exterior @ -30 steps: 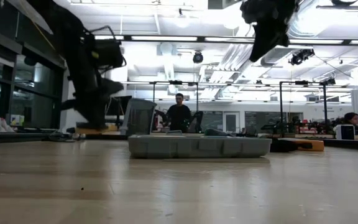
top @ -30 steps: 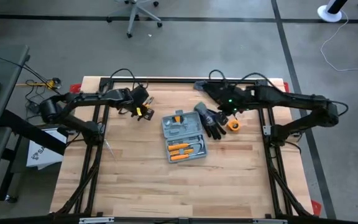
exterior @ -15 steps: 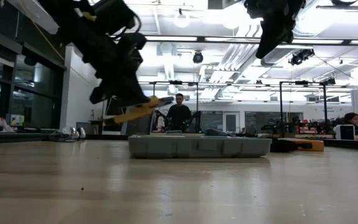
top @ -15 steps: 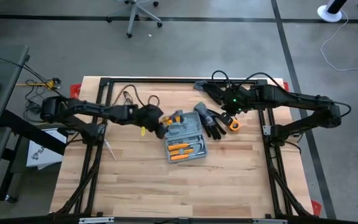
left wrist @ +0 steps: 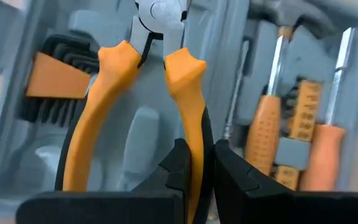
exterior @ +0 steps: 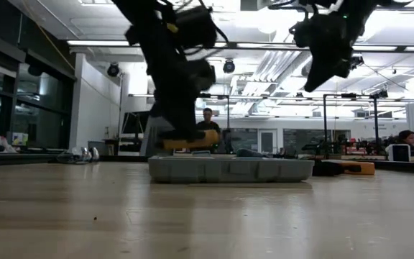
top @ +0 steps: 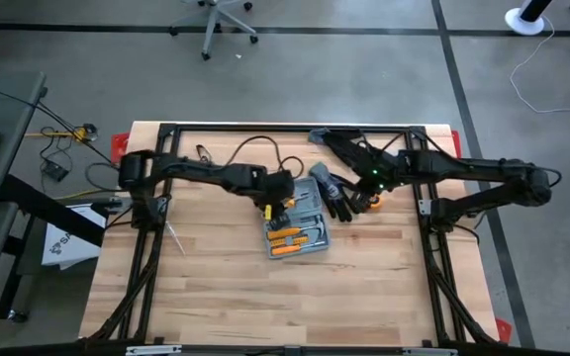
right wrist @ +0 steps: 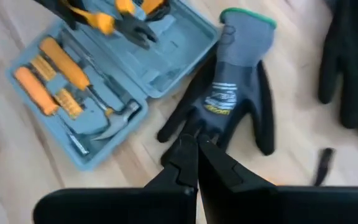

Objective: Prefit tool cases
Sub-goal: Put the yellow pliers into the gray toolbox

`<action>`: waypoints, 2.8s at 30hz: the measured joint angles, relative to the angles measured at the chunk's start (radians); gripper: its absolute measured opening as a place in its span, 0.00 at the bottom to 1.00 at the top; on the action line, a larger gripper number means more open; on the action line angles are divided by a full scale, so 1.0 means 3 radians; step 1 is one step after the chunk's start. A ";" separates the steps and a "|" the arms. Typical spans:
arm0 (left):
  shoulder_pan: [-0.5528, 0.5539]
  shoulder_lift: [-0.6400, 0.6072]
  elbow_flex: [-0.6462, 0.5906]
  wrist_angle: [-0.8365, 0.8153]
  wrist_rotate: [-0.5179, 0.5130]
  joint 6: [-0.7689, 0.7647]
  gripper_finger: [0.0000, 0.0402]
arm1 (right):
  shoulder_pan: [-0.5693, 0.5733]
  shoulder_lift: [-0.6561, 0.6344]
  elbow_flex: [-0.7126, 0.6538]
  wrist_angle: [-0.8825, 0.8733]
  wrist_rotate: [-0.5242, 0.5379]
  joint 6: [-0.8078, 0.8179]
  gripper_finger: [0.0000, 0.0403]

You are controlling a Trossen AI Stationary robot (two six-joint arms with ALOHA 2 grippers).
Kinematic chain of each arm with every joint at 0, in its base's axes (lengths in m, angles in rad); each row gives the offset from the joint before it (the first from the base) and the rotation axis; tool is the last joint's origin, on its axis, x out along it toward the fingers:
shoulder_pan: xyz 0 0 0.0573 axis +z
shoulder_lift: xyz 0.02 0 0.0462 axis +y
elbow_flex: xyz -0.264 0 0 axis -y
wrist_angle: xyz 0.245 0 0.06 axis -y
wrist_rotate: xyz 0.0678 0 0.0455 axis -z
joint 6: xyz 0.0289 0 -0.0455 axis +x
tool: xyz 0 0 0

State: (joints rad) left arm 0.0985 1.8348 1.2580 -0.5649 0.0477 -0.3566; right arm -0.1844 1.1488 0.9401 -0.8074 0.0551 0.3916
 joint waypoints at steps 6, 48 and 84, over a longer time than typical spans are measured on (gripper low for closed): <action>-0.0025 0.0208 0.0135 -0.0028 0.0102 0.0120 0.08 | 0.0005 -0.0350 -0.0248 0.0090 -0.0023 0.0253 0.00; 0.0123 0.0120 0.0129 -0.0152 -0.0648 0.0062 0.29 | 0.0005 0.0008 -0.0309 0.0918 -0.0476 0.0316 0.00; 0.0073 -0.0281 -0.0387 0.0605 0.0078 -0.0231 0.09 | 0.0029 0.1305 -0.0271 0.2494 -0.1283 0.0610 0.00</action>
State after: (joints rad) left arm 0.1205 1.7505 1.1418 -0.3835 0.0711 -0.4259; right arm -0.1757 1.5403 0.8587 -0.0592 -0.3298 0.5746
